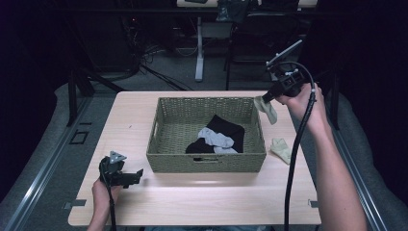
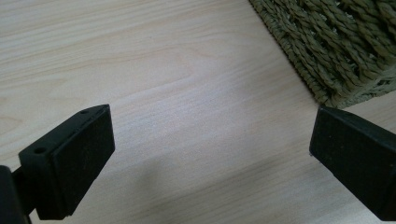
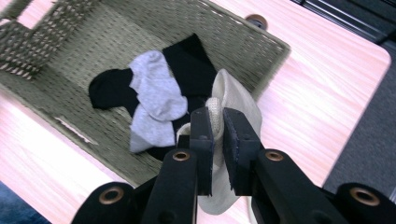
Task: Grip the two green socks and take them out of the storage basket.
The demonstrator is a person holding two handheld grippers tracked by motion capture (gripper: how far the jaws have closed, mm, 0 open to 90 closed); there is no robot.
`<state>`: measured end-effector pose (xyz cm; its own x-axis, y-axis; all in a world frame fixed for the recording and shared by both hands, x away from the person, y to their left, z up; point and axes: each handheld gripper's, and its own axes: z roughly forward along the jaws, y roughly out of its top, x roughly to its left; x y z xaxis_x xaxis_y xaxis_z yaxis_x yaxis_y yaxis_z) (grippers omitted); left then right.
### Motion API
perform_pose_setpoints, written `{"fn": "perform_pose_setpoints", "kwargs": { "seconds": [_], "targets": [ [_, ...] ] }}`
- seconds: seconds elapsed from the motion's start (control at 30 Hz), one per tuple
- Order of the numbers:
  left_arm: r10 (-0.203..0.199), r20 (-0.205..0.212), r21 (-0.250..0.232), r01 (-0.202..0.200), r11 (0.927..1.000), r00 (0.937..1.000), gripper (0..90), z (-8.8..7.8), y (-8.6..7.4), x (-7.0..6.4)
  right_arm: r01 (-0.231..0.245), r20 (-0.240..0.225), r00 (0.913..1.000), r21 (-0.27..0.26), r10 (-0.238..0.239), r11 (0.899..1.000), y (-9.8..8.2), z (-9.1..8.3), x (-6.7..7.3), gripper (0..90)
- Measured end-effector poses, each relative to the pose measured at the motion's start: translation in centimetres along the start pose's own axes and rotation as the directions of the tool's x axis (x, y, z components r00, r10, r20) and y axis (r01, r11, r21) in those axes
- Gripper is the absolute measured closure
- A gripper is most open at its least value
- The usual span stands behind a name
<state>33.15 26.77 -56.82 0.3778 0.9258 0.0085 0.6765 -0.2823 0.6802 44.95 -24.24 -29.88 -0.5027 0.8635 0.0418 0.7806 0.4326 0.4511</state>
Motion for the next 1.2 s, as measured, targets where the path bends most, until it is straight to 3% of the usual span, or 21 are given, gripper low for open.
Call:
{"fn": "perform_pose_setpoints", "kwargs": {
  "seconds": [0.27, 0.4, 0.63, 0.93, 1.1, 1.2],
  "targets": [
    [-0.001, 0.002, 0.000, 0.001, 1.0000, 1.0000, 0.2, 0.0, 0.0, 0.0, -0.054, 0.019, 0.9983, 0.003, 0.054, 0.999, -1.9, 0.2, -2.1, 82.6],
    [0.000, 0.002, -0.001, 0.000, 1.0000, 1.0000, 0.2, 0.0, 0.0, 0.0, -0.074, 0.041, 0.9965, 0.020, 0.073, 0.997, -3.3, 1.5, -3.4, 82.6],
    [-0.001, 0.002, 0.001, 0.001, 1.0000, 1.0000, 0.2, 0.0, 0.0, 0.1, -0.104, 0.040, 0.9939, 0.051, 0.102, 0.993, -4.8, 3.5, -4.5, 82.6],
    [0.003, 0.000, -0.002, -0.003, 1.0000, 1.0000, 0.2, 0.0, 0.0, 0.0, -0.143, 0.046, 0.9892, 0.075, 0.139, 0.987, -7.7, 7.0, -5.7, 82.3],
    [0.000, -0.001, -0.001, 0.000, 1.0000, 1.0000, 0.2, 0.0, 0.0, 0.1, -0.151, 0.044, 0.9880, 0.099, 0.148, 0.984, -9.7, 10.3, -6.3, 82.1],
    [-0.002, 0.000, -0.001, 0.002, 1.0000, 1.0000, 0.1, 0.0, 0.0, 0.0, -0.174, 0.021, 0.9848, 0.095, 0.172, 0.980, -10.5, 12.0, -6.6, 82.0]
  ]
}}
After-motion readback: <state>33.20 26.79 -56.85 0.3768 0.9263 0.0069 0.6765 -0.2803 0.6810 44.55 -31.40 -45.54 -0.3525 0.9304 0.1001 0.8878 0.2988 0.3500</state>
